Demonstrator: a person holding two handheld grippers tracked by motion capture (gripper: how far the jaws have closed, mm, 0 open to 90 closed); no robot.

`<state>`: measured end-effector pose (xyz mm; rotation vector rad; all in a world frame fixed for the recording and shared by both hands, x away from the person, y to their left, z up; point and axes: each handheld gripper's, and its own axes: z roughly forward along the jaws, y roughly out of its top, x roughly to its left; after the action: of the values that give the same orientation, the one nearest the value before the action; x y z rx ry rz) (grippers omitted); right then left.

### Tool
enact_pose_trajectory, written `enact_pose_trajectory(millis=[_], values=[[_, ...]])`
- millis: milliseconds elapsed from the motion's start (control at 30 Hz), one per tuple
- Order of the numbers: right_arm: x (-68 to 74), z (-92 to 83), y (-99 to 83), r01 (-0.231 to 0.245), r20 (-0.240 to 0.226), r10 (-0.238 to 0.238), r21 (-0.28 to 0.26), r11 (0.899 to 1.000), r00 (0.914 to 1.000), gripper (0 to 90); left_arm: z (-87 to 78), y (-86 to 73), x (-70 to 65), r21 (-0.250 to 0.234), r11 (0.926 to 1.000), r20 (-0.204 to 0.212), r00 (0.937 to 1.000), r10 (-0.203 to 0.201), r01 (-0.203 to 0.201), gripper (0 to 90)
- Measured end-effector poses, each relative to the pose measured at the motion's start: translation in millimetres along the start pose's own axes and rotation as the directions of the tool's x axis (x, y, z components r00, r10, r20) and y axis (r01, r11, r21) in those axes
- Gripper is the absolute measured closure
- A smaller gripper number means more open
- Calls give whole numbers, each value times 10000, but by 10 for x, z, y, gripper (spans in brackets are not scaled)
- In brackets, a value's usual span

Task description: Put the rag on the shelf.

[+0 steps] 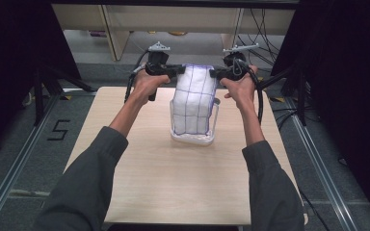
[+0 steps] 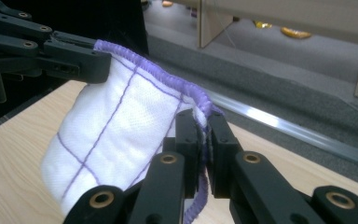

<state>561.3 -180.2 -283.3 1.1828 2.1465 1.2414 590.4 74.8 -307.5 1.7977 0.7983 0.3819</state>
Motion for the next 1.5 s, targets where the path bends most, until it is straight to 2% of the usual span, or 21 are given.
enact_pose_trajectory(millis=[167,200,233,300,400,433,467,533,567,600,667,700,733,800,933,1000,1100,1167,1267,1367,1500], values=[[-41,153,-69,-87,79,82,627,9980,9999,848,131,-166,66,406,9990,35,9998,-201,199,833],[-37,179,-82,-271,32,270,752,9968,9996,848,148,-192,75,468,9986,52,9997,-247,244,833],[-51,200,-90,-65,8,65,717,9974,10000,848,171,-231,90,563,9979,83,9995,-318,312,833],[-40,231,-109,-324,38,322,1003,9944,9995,847,196,-274,104,642,9972,77,9992,-383,377,833],[-56,294,-158,-272,15,273,1351,9905,9996,836,226,-354,120,898,9948,167,9986,-506,489,829],[-77,334,-184,-90,-20,93,1097,9939,10000,830,234,-381,123,1035,9933,131,9985,-534,518,826],[-77,346,-201,-212,74,204,1278,9916,9998,824,240,-397,126,1082,9926,120,9983,-574,558,823],[-90,377,-236,-243,22,242,1329,9908,9997,792,246,-423,142,1102,9914,175,9971,-735,712,812],[-94,387,-247,-250,34,248,1421,9895,9997,751,251,-448,148,1231,9886,217,9957,-897,864,796],[-90,394,-260,-534,266,498,1562,9863,9984,682,248,-456,143,1307,9879,140,9962,-856,831,768],[-115,393,-259,-308,316,265,1414,9895,9991,671,233,-461,137,1337,9878,47,9967,-814,800,728],[-120,379,-251,-279,163,258,1500,9883,9995,658,219,-464,139,1353,9866,32,9958,-920,907,699],[-109,366,-248,-333,294,293,1458,9888,9991,656,201,-466,145,1404,9845,77,9942,-1070,1049,692],[-105,331,-239,-274,226,246,1363,9903,9994,654,157,-469,144,1506,9832,67,9944,-1051,1029,674],[-101,251,-229,-507,230,480,1370,9893,9986,648,41,-465,172,1313,9831,131,9914,-1301,1273,641],[-114,221,-231,-240,233,213,1242,9920,9995,648,-20,-468,192,1329,9826,10,9913,-1315,1302,628],[-105,151,-240,-318,202,297,1101,9934,9994,649,-112,-475,219,1216,9830,-23,9904,-1385,1377,602],[-117,110,-257,-103,151,87,1095,9939,9998,645,-167,-486,216,1193,9838,-116,9910,-1331,1335,586],[-101,51,-282,-135,152,118,1154,9932,9998,638,-243,-492,192,1290,9850,-139,9934,-1135,1143,555],[-86,-1,-324,60,102,-72,1125,9936,9999,624,-327,-510,166,1300,9850,-124,9935,-1128,1135,528],[-52,-81,-371,-3,100,-8,1118,9937,9999,605,-421,-542,145,1244,9856,-165,9934,-1132,1144,510]])
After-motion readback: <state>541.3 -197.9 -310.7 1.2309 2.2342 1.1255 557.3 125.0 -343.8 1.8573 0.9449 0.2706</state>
